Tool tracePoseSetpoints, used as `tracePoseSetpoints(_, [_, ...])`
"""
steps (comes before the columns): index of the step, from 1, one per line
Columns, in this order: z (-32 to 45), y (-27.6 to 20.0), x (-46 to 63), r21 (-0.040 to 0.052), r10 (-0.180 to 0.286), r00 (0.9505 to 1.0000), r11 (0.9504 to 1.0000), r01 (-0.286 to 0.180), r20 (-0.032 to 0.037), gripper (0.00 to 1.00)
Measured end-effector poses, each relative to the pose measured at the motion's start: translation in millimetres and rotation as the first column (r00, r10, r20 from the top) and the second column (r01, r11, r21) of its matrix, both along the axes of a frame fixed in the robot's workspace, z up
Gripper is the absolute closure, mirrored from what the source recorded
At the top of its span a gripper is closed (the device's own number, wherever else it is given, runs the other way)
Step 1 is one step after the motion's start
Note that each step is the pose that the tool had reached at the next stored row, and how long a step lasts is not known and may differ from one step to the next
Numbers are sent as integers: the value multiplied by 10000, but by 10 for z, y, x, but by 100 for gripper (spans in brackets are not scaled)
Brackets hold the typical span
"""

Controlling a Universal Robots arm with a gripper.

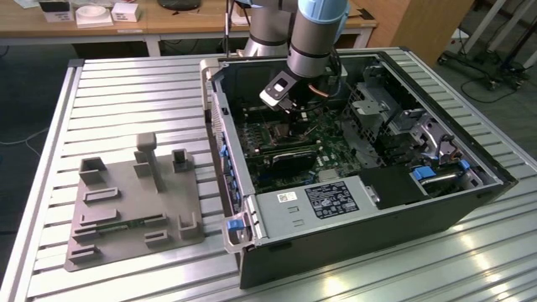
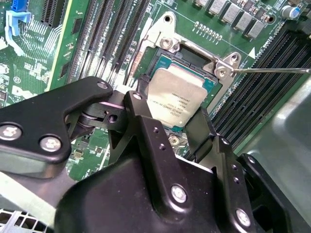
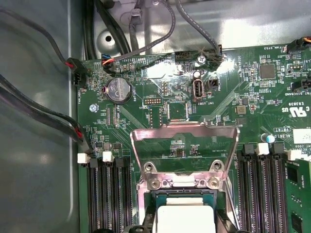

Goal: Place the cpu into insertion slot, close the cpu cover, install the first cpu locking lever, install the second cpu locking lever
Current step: 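Place the cpu into insertion slot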

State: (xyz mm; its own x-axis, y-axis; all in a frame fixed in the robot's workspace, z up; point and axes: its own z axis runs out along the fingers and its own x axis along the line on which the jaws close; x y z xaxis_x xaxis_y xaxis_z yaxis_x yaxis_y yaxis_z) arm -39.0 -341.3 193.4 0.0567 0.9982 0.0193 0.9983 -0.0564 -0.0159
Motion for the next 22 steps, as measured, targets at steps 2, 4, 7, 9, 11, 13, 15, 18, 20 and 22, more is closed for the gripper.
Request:
tracePoseSetpoints(2, [0,0,4,0,2,10000,10000,-2,0,45])
tracePoseSetpoints(4, [0,0,6,-1,0,10000,10000,0,0,45])
tracePoseSetpoints(7, [0,0,7,0,0,10000,10000,0,0,45])
tracePoseSetpoints(9, [0,0,7,-1,0,10000,10000,0,0,45])
tracePoseSetpoints(11, [0,0,8,0,0,10000,10000,0,0,45])
tracePoseSetpoints(13, [0,0,8,-1,0,10000,10000,0,0,44])
tracePoseSetpoints(15, [0,0,8,0,0,10000,10000,0,1,44])
tracePoseSetpoints(18, [0,0,9,-1,0,10000,10000,0,0,37])
tracePoseSetpoints(20, [0,0,9,0,0,10000,10000,0,0,37])
tracePoseSetpoints(22, [0,0,9,-1,0,10000,10000,0,0,37])
